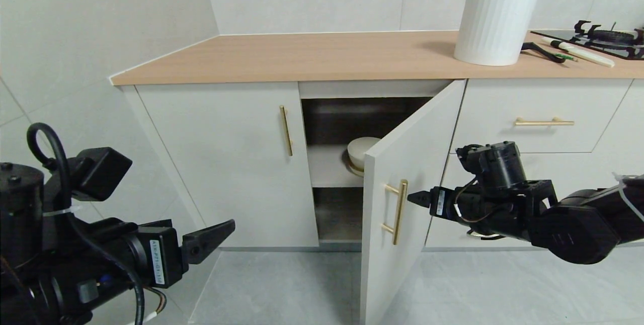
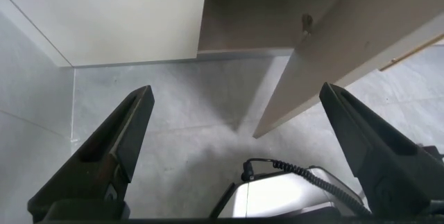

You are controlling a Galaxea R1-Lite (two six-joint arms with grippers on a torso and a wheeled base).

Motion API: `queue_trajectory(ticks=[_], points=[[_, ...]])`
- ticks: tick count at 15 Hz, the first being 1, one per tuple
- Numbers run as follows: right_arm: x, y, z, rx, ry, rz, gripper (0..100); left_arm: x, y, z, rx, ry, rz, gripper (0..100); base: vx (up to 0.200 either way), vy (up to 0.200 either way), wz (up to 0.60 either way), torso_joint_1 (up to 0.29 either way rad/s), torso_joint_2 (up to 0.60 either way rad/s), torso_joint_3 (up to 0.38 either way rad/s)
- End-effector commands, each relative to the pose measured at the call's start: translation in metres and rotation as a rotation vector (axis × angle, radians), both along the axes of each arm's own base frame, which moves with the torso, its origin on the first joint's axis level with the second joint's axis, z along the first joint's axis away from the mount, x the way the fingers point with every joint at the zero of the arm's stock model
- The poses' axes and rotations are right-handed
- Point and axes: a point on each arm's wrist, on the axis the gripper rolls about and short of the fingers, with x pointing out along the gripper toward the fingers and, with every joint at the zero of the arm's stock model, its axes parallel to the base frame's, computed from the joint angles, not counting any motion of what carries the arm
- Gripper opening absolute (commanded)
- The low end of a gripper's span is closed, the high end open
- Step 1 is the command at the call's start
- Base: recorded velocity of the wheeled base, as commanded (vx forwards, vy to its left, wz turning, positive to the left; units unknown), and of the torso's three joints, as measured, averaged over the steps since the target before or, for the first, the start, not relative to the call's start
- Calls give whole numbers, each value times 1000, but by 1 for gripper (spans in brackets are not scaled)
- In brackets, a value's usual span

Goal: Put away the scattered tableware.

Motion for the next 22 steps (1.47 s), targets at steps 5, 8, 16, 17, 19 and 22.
queue_trajectory(ticks=[5, 8, 16, 17, 19, 22], points=[[1, 4, -7, 3, 21, -2, 100, -1, 0, 0, -1, -2, 1, 100, 0, 0, 0, 0, 0, 0], [3, 10, -12, 12, 3, 9, 100, -1, 1, 1, -2, -3, 1, 100, 200, 0, 0, -1, 2, 4], [23, 26, -30, 53, -135, -114, 100, -1, 1, 1, -5, -6, 3, 100, 150, 0, 0, 2, 2, 1], [24, 27, -31, 56, -142, -120, 100, -1, 1, 1, -3, -6, 4, 100, 0, 0, 0, 0, 0, 0], [33, 30, -30, 64, -170, -177, 100, -1, 1, 1, -3, -6, 4, 100, 0, 0, 0, 0, 0, 0], [47, 29, -31, 60, -213, -273, 100, -1, 1, 1, -2, -5, 4, 100, 0, 0, 0, 0, 0, 0]])
